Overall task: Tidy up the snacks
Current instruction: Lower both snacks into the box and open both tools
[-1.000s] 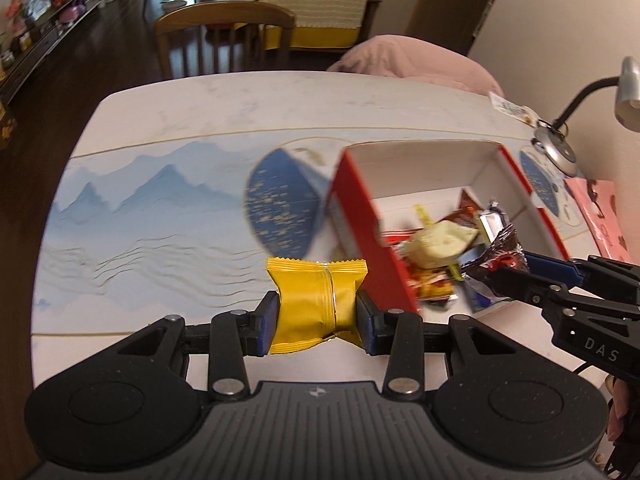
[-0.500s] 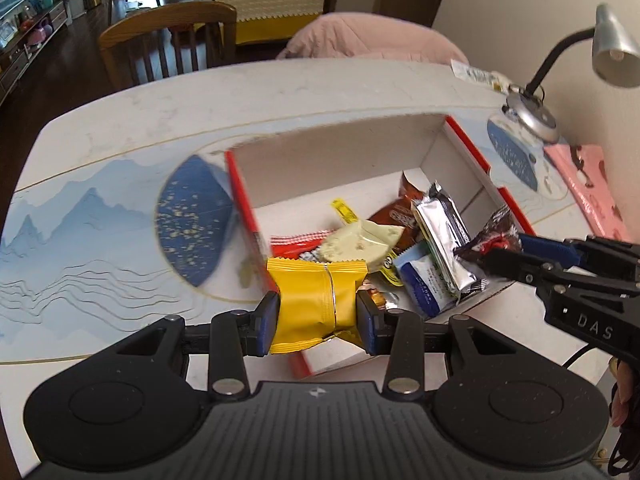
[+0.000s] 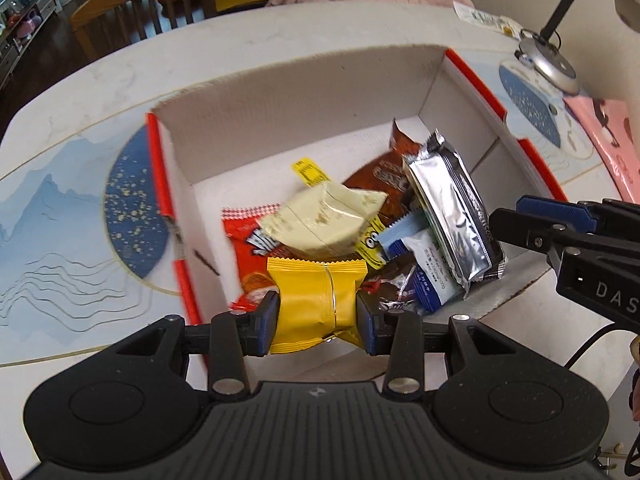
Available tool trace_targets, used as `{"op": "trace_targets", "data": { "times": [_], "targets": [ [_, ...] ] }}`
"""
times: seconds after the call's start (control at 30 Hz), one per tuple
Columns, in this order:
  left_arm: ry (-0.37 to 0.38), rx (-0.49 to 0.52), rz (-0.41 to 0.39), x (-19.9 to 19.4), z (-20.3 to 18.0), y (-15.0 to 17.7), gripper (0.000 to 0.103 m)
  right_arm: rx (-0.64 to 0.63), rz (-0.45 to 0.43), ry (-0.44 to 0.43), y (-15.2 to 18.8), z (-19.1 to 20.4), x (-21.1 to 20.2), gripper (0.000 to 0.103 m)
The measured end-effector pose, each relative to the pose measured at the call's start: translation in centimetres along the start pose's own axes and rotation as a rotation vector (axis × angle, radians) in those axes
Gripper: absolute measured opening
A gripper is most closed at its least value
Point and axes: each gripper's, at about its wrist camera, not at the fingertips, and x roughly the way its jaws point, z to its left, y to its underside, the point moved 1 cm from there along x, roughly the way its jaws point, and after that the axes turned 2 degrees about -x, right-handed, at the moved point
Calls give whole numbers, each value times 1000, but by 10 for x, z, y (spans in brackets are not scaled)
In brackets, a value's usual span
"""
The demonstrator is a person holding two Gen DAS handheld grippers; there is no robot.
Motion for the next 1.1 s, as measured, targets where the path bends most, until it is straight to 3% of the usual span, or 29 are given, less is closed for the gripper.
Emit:
{"op": "trace_targets", "data": {
  "times": [0.43,0.63,0.7,1.1],
  "targets": [
    [5,-10,22,22,-9,0,42,-19,47,-31,4,-7,11,31],
    [28,-22,-1,17,-7,2,57,-20,51,-55,2,-7,14,31],
    [23,-18,-21,12,-7,3,70,-20,48,-59,2,-6,14,32],
    [77,-25,-126,-29,12,13,72,-11,-31,-72,1,14,-16,36]
  ]
}}
